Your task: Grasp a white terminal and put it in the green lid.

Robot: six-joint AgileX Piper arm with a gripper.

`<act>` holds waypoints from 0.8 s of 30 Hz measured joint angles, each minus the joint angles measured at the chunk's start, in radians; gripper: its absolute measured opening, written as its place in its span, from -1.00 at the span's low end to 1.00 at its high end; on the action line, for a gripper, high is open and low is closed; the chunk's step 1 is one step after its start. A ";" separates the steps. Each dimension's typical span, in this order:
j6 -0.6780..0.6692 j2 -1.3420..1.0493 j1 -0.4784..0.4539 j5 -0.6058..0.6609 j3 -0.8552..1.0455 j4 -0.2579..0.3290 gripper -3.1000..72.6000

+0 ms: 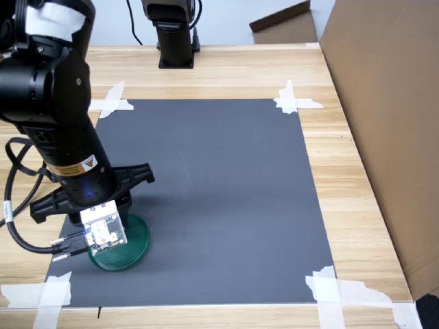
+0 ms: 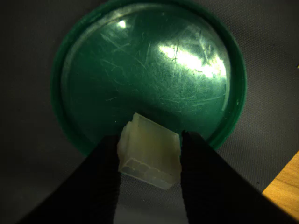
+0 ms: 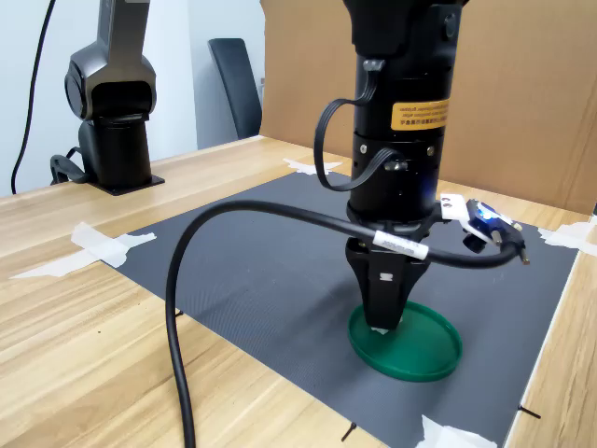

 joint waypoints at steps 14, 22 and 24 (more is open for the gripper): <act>0.000 0.001 0.000 -0.050 -0.003 -0.001 0.42; 0.000 -0.108 0.000 -0.119 -0.003 0.063 0.42; 0.000 -0.156 0.000 -0.183 0.018 0.067 0.27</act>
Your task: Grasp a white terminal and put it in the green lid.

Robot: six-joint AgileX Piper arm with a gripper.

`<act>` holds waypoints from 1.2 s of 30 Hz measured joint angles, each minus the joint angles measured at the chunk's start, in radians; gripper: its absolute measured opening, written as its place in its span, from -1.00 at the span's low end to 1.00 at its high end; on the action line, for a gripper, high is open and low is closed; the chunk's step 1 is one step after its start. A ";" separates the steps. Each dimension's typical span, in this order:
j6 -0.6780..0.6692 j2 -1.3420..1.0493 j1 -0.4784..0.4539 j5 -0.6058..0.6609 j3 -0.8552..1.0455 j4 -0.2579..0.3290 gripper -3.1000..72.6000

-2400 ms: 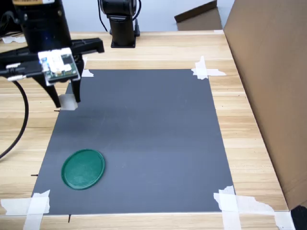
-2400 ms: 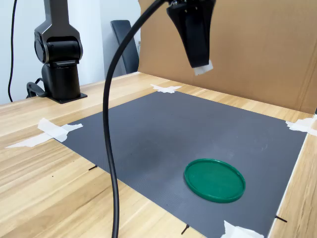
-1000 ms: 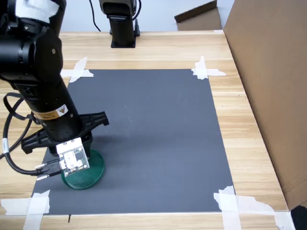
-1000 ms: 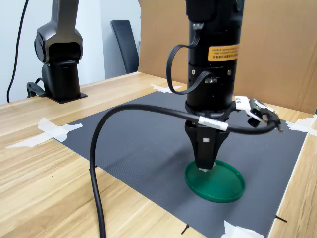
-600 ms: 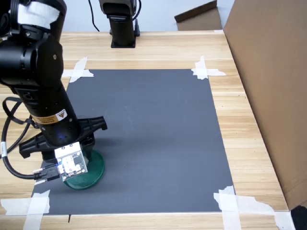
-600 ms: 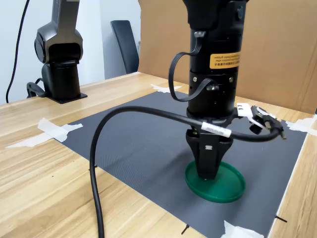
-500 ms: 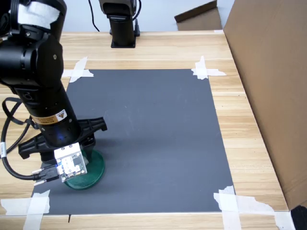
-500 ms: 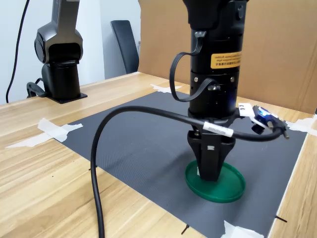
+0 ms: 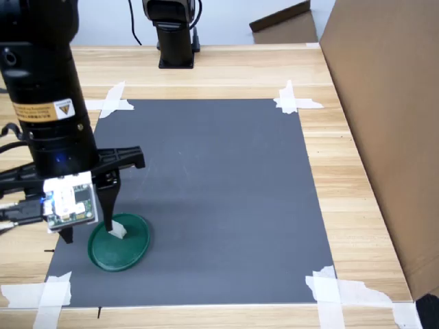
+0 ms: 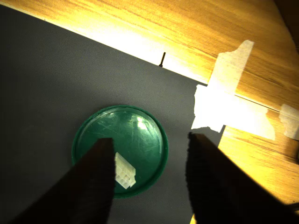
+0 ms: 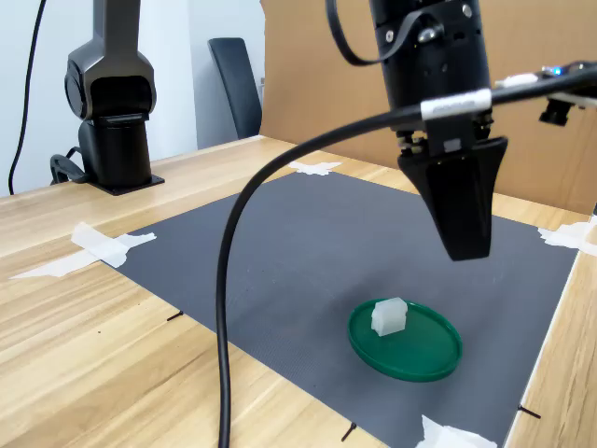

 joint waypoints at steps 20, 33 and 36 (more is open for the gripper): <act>0.079 -0.649 0.000 -0.383 0.623 0.004 -0.99; 0.397 -1.100 0.000 -0.684 0.998 0.004 -0.99; 0.412 -1.235 0.000 -0.776 1.142 0.004 -0.99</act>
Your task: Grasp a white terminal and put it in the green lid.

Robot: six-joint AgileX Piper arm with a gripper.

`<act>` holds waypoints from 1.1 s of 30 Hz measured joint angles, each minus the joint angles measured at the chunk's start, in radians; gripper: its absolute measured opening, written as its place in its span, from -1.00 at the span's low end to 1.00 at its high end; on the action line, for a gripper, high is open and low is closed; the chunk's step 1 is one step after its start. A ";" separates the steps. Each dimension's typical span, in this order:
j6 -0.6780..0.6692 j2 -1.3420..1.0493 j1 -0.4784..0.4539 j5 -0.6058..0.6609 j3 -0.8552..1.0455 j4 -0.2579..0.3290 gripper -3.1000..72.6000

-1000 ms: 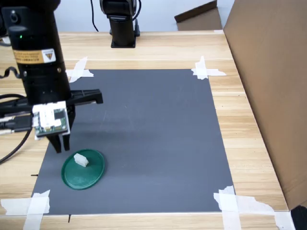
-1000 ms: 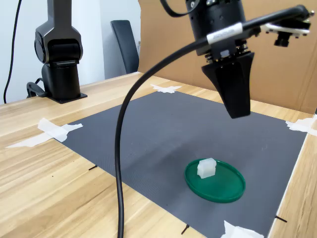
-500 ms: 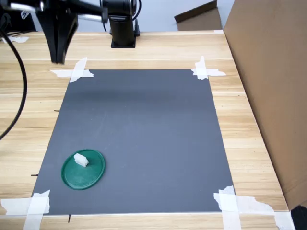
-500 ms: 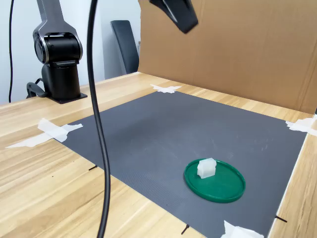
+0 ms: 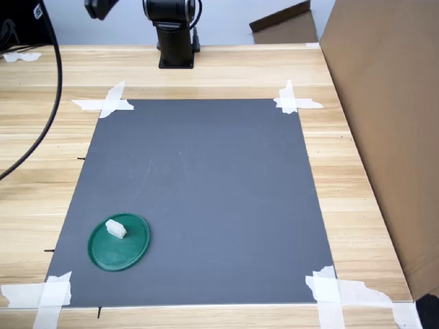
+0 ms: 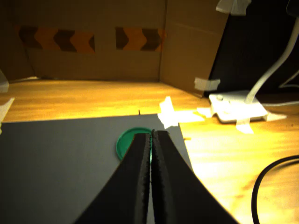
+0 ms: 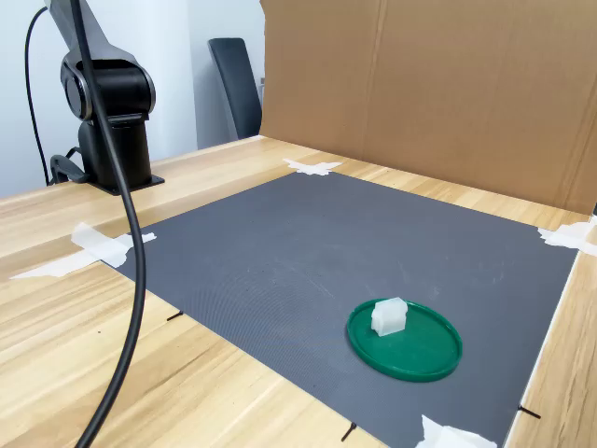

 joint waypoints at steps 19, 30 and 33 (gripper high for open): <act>-0.012 -0.560 0.000 0.034 0.427 0.002 -0.99; 0.026 -0.706 0.000 0.183 0.489 0.002 -0.99; 0.026 -0.706 0.000 0.185 0.490 -0.031 -0.99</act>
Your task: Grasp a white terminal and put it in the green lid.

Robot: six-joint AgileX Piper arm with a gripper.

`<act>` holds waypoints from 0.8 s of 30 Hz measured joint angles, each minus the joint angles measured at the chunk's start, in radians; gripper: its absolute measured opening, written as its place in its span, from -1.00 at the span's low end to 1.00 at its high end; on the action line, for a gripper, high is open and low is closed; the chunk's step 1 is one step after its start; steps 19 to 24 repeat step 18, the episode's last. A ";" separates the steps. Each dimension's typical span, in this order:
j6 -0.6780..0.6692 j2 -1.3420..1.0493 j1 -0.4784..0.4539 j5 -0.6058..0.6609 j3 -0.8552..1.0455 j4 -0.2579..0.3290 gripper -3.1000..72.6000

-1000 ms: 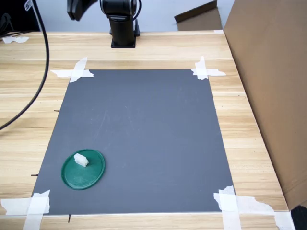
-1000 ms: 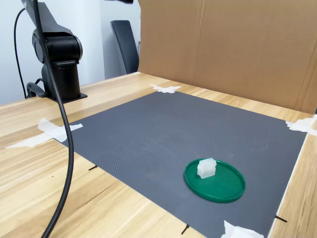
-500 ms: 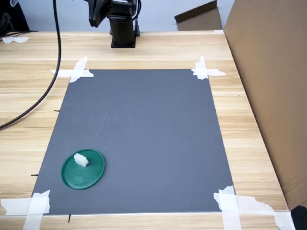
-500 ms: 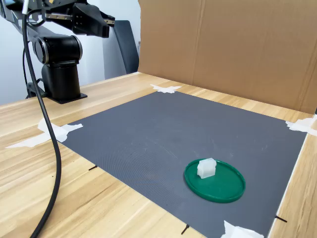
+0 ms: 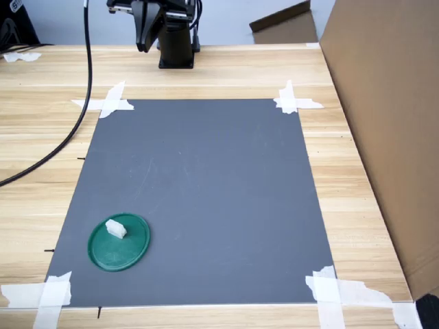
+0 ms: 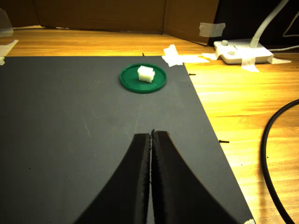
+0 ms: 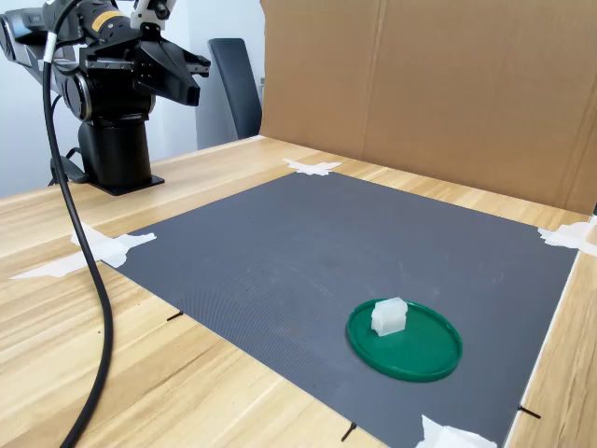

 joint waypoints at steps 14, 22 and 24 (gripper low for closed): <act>-0.001 -0.026 0.000 0.012 0.061 -0.004 -0.99; -0.001 -0.026 0.000 0.012 0.061 -0.004 -0.99; -0.001 -0.026 0.000 0.012 0.061 -0.004 -0.99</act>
